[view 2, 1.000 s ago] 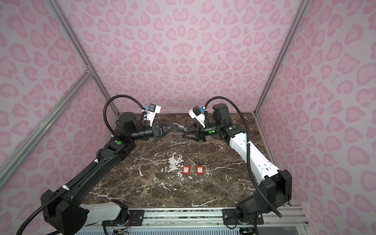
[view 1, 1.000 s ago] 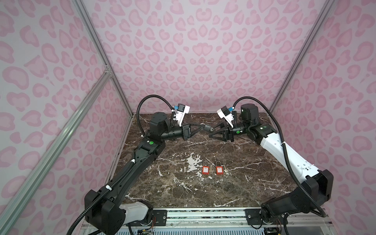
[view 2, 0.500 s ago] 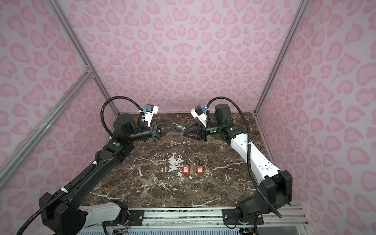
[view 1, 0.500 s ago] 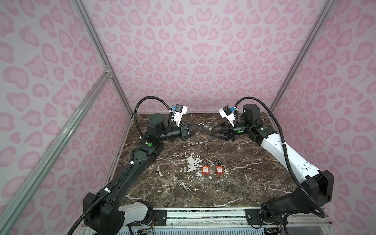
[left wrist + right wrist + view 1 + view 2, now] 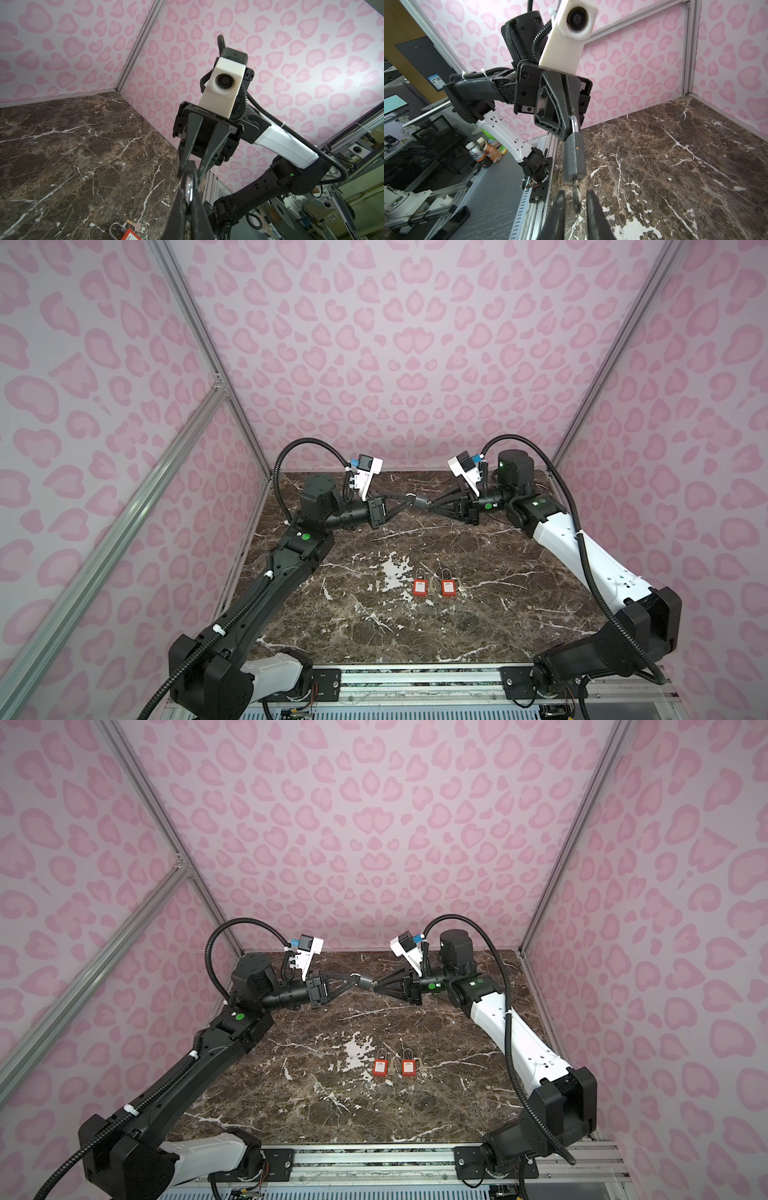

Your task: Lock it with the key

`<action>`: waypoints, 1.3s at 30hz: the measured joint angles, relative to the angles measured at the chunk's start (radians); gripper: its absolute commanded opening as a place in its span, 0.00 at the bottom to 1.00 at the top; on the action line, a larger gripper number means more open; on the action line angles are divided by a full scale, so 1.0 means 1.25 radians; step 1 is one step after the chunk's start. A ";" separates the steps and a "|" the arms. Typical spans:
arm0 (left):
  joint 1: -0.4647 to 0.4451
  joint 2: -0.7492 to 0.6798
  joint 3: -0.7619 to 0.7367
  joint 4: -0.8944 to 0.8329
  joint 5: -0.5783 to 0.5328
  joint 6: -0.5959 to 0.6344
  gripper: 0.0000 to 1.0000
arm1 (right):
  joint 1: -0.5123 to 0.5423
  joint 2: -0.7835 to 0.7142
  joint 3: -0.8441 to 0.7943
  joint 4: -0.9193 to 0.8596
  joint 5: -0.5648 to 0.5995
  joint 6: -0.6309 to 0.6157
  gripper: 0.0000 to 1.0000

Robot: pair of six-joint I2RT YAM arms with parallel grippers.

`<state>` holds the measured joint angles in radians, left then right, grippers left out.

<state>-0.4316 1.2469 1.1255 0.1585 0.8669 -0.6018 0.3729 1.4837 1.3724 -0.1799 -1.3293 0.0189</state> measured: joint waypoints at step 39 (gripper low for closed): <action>0.014 -0.005 -0.009 0.000 -0.004 0.014 0.04 | -0.081 -0.003 -0.081 -0.098 0.002 -0.064 0.00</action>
<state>-0.4145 1.2400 1.1149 0.1581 0.8619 -0.5842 0.2718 1.4796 1.2709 -0.3023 -1.3273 -0.0616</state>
